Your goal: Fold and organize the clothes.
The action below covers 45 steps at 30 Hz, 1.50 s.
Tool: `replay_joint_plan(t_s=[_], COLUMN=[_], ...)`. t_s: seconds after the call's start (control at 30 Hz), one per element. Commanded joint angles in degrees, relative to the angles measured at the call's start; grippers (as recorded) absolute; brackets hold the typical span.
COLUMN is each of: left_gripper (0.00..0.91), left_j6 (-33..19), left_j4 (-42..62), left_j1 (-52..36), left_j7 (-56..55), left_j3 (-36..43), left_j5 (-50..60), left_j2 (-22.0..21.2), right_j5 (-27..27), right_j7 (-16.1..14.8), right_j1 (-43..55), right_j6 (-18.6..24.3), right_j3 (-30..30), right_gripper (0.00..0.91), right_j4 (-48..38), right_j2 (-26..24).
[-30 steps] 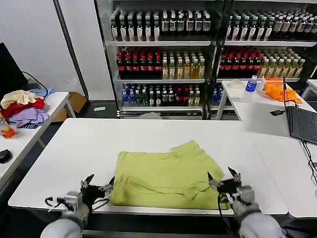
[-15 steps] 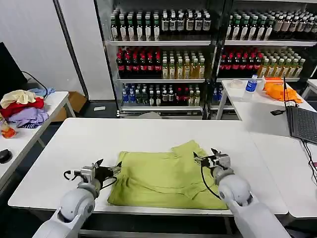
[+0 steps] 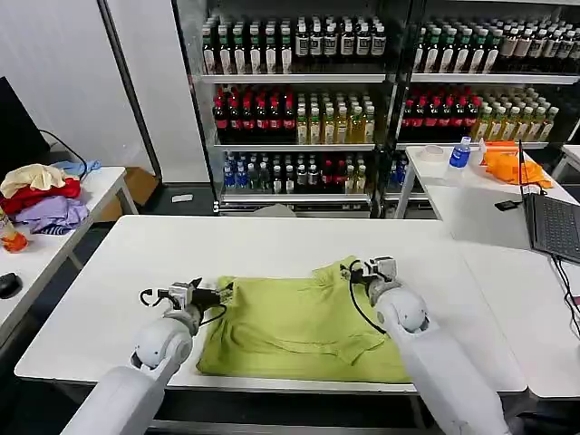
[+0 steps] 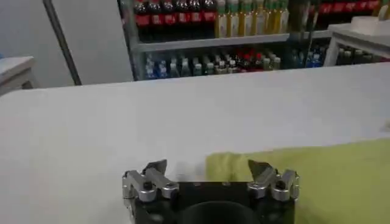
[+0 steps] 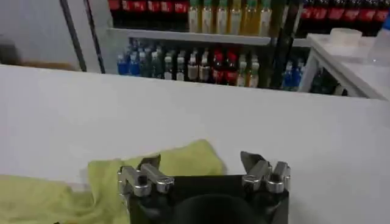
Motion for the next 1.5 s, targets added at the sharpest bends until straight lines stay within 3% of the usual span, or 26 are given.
replay_joint_plan(t_s=[0.03, 0.07, 0.1, 0.13, 0.17, 0.2, 0.23, 0.27, 0.3, 0.8, 1.5], left_gripper=[0.907, 0.322, 0.322, 0.081, 0.020, 0.020, 0.020, 0.020, 0.020, 0.020, 0.020], left_j6=[0.1, 0.1, 0.1, 0.0, -0.1, -0.1, 0.0, 0.1, 0.2, -1.4, -2.1], left_j4=[4.4, 4.4, 4.3, 4.2, 4.2, 4.2, 4.2, 4.2, 4.2, 0.2, -17.2], left_j1=[-3.2, -3.1, -3.0, -2.7, -2.6, -2.5, -2.4, -2.4, -2.4, 0.3, 11.8], left_j7=[0.6, 0.8, 0.8, 1.1, 1.4, 1.6, 2.1, 2.4, 2.5, 3.3, 4.1], left_j3=[1.7, 1.8, 1.9, 2.1, 2.2, 2.2, 2.3, 2.3, 2.4, 0.7, -5.7], left_j5=[-0.3, -0.3, -0.3, -0.3, -0.3, -0.3, -0.3, -0.4, -0.4, -2.3, -5.4], left_j2=[-1.0, -1.0, -1.0, -1.1, -1.1, -1.1, -1.1, -1.1, -1.1, 0.3, 5.5], right_j5=[0.4, 0.4, 0.4, 0.4, 0.5, 0.5, 0.6, 0.8, 1.0, 0.9, -0.6], right_j7=[0.0, 0.0, 0.1, 0.0, 0.0, -0.1, -0.2, -0.1, -0.1, 0.1, 0.0], right_j1=[3.9, 3.9, 3.9, 3.8, 3.7, 3.7, 3.5, 3.5, 3.4, -0.2, -12.3], right_j6=[0.0, 0.0, 0.0, 0.0, 0.0, 0.0, 0.0, 0.0, 0.0, 1.1, 2.0], right_j3=[-1.4, -1.5, -1.5, -1.4, -1.4, -1.4, -1.4, -1.4, -1.4, -0.2, 7.4], right_gripper=[0.907, 0.907, 0.907, 0.907, 0.907, 0.806, 0.595, 0.111, 0.000, 0.000, 0.000], right_j4=[-7.7, -7.9, -8.0, -8.3, -8.4, -8.5, -8.5, -8.5, -8.6, -0.8, 24.2], right_j2=[2.5, 2.6, 2.6, 2.7, 2.7, 2.7, 2.7, 2.7, 2.8, 1.2, -6.4])
